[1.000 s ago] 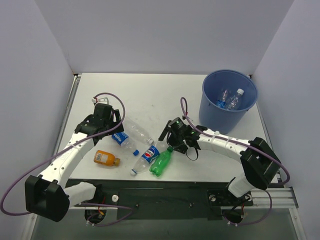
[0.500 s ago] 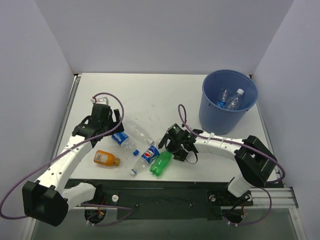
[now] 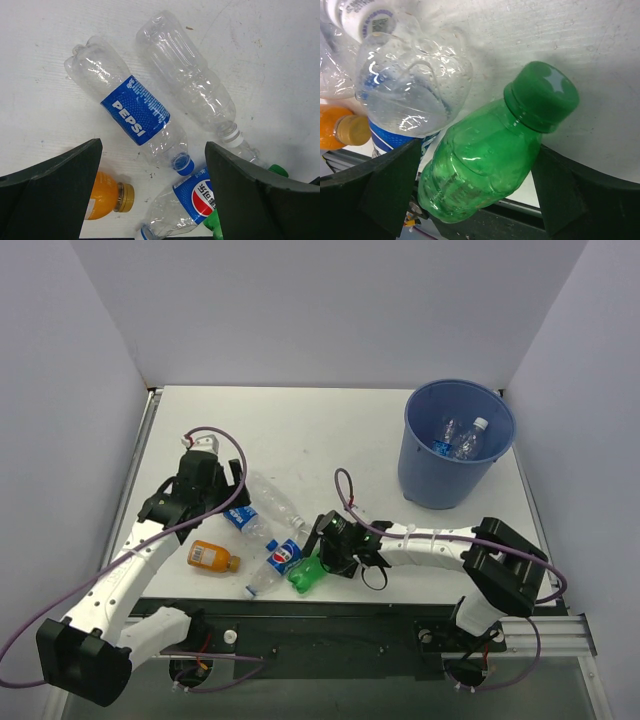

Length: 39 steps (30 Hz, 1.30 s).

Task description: Put the plastic bottles in the bin

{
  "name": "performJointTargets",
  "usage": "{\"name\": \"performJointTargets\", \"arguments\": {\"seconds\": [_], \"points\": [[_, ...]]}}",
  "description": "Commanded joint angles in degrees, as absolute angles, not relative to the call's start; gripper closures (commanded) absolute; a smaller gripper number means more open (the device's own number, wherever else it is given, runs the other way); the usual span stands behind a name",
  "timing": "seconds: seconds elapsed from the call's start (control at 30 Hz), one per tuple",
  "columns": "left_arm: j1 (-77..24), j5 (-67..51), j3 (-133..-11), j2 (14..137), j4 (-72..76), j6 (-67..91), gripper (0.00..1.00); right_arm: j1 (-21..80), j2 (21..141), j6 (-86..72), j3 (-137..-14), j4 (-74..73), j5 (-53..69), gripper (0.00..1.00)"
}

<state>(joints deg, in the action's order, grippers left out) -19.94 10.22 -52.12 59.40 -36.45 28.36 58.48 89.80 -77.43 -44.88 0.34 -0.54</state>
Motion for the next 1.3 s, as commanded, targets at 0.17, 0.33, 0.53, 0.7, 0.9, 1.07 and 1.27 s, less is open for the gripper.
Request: {"name": "performJointTargets", "arguments": {"seconds": [0.17,0.33,0.53,0.7,0.9,1.07,1.27], "points": [[-20.13,8.52,-52.29,56.52,-35.68,28.92,0.05,60.11,89.21,-80.07,-45.0,-1.65,-7.03,0.44],[-20.13,8.7,-52.29,56.51,-35.68,28.83,0.05,61.08,84.92,-76.48,-47.28,-7.02,-12.64,0.62],[-20.04,9.49,-52.3,56.43,-36.03,28.92,0.05,61.0,74.28,-63.67,-53.51,-13.88,-26.08,0.62],[-20.13,10.02,-52.21,56.07,-36.04,29.0,0.05,59.07,65.14,-46.52,-62.74,-15.56,-38.91,0.62],[-20.04,11.69,-52.3,56.16,-36.74,28.92,0.04,49.33,61.7,-24.73,-76.01,-14.15,-46.76,0.61],[-20.04,11.51,-52.29,56.51,-36.74,29.0,0.05,37.46,62.66,-19.34,-81.38,-11.96,-48.43,0.6],[-20.04,12.3,-52.29,56.51,-36.82,28.92,0.05,23.3,65.73,-21.18,-80.86,-10.72,-43.35,0.58]]}}
